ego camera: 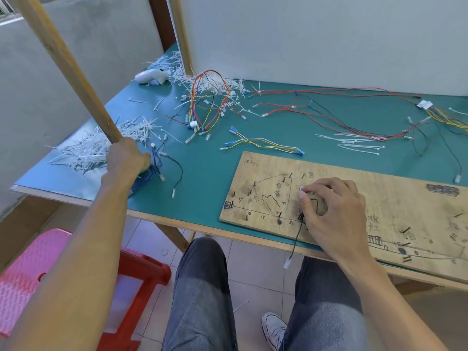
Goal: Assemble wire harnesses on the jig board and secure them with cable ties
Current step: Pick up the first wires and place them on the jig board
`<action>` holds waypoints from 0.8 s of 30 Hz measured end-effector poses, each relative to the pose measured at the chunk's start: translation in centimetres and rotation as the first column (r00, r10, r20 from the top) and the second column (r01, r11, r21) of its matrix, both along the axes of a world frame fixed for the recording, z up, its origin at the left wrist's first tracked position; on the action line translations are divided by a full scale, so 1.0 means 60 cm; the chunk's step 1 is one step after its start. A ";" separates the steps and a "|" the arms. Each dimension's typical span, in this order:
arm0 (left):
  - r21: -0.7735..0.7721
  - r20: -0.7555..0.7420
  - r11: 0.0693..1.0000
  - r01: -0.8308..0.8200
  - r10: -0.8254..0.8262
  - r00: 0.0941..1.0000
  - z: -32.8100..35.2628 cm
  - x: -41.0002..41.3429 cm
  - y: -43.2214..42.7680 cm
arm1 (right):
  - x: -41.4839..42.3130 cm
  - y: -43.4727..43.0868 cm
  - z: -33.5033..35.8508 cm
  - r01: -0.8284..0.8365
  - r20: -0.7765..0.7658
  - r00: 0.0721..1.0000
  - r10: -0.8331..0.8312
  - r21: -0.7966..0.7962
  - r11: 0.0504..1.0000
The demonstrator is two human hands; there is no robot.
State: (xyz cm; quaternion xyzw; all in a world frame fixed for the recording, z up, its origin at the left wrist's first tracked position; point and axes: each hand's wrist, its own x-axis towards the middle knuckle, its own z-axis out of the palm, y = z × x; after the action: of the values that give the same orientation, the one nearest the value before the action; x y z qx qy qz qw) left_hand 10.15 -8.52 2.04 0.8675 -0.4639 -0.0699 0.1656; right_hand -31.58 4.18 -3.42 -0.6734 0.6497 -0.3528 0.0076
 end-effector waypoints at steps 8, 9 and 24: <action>-0.351 -0.106 0.935 0.051 -0.093 0.990 0.024 -0.029 0.020 | 0.001 0.001 0.001 0.003 0.014 1.000 -0.003 -0.001 1.000; -0.373 -0.075 0.925 0.070 -0.106 0.992 0.027 -0.034 0.021 | 0.001 0.001 0.002 0.006 0.018 1.000 -0.006 0.000 1.000; -0.694 0.073 0.617 0.371 -0.453 0.888 0.078 -0.110 0.048 | 0.002 0.003 0.007 0.014 0.047 0.999 -0.014 0.006 1.000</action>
State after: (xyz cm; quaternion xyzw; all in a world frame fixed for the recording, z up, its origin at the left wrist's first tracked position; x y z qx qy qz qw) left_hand 3.55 -5.61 6.71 0.6063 -0.6325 0.0244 0.4813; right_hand -31.46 4.36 -2.99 -0.6603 0.6549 -0.3670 0.0224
